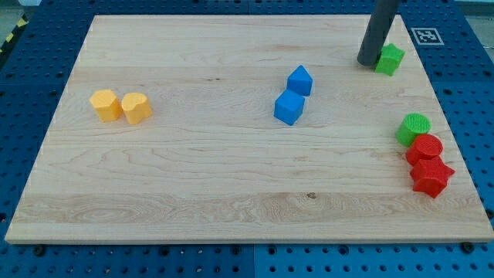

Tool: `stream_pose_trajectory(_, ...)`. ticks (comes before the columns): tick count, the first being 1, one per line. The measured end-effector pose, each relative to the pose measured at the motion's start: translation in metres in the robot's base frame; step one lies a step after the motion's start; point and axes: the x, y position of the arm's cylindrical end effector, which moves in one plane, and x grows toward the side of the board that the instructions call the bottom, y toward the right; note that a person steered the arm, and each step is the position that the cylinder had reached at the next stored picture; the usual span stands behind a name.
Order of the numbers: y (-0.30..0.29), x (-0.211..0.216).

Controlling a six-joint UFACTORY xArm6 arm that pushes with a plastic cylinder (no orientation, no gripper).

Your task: Move the green star on the top of the green circle

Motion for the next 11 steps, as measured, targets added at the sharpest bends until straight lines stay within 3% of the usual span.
stream_pose_trajectory(3,0.011,-0.027)
stream_pose_trajectory(5,0.053,0.018)
stream_pose_trajectory(6,0.051,0.002)
stream_pose_trajectory(7,0.06,0.013)
stream_pose_trajectory(9,0.058,0.067)
stream_pose_trajectory(11,0.024,0.048)
